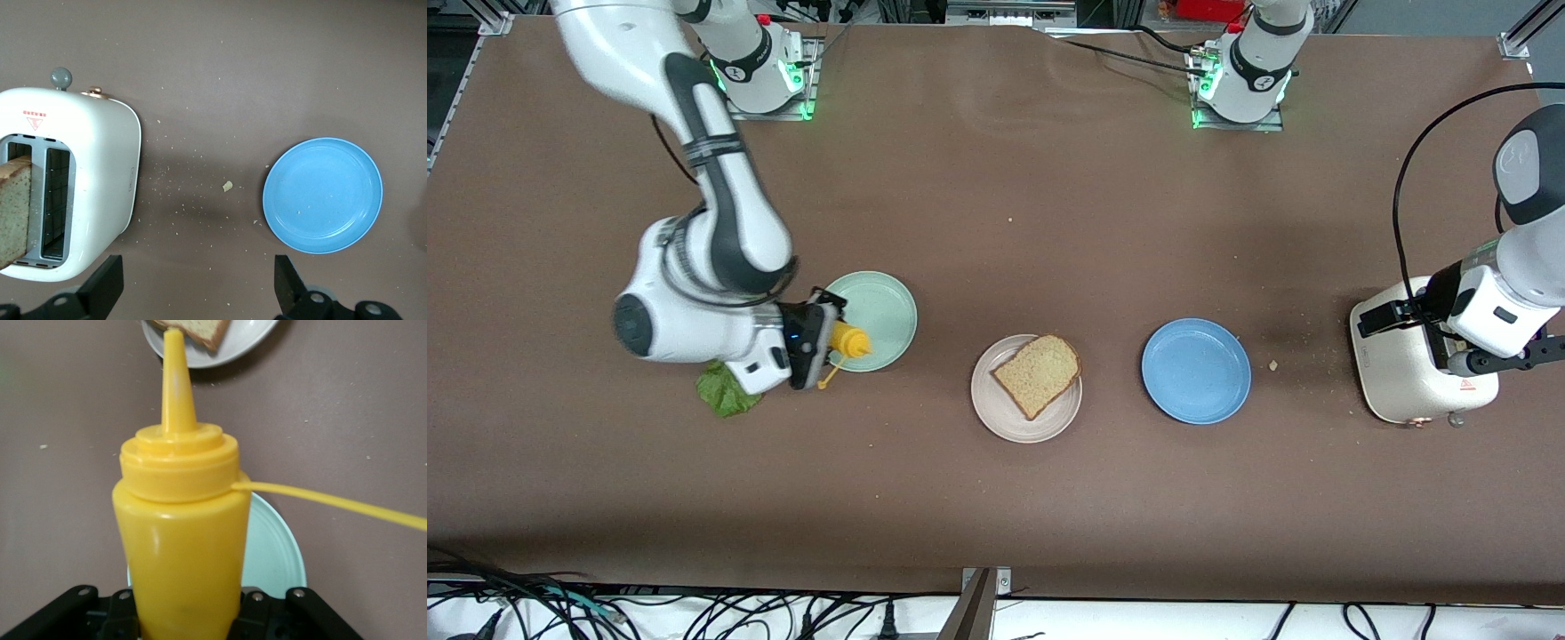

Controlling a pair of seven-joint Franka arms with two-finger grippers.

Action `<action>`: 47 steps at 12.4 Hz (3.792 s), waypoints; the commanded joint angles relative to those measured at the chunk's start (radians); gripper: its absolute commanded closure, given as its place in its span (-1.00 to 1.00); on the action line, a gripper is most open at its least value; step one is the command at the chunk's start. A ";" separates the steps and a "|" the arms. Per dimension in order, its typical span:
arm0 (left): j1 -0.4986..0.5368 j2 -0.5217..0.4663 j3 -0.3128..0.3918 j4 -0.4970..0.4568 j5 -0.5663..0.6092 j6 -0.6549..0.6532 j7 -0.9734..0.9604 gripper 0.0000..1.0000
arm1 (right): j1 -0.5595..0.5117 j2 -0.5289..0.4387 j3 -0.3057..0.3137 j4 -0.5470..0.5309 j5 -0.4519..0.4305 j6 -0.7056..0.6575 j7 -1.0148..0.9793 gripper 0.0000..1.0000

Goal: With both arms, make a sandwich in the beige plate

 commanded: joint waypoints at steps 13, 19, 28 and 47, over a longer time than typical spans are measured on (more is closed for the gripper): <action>0.066 -0.005 -0.003 0.000 0.023 0.005 0.143 -0.99 | 0.526 0.460 -0.326 0.462 -0.282 -0.057 0.602 1.00; 0.066 -0.003 -0.003 0.000 0.023 0.005 0.142 -0.99 | 0.359 0.289 -0.160 0.387 -0.273 -0.048 0.562 1.00; 0.068 -0.002 -0.003 0.001 0.025 0.006 0.143 -0.99 | -0.383 0.087 0.372 0.304 -0.166 -0.155 -0.011 1.00; 0.200 0.050 0.000 0.023 0.135 0.062 0.143 -0.99 | -0.720 0.446 0.436 0.308 0.401 -0.286 -1.124 1.00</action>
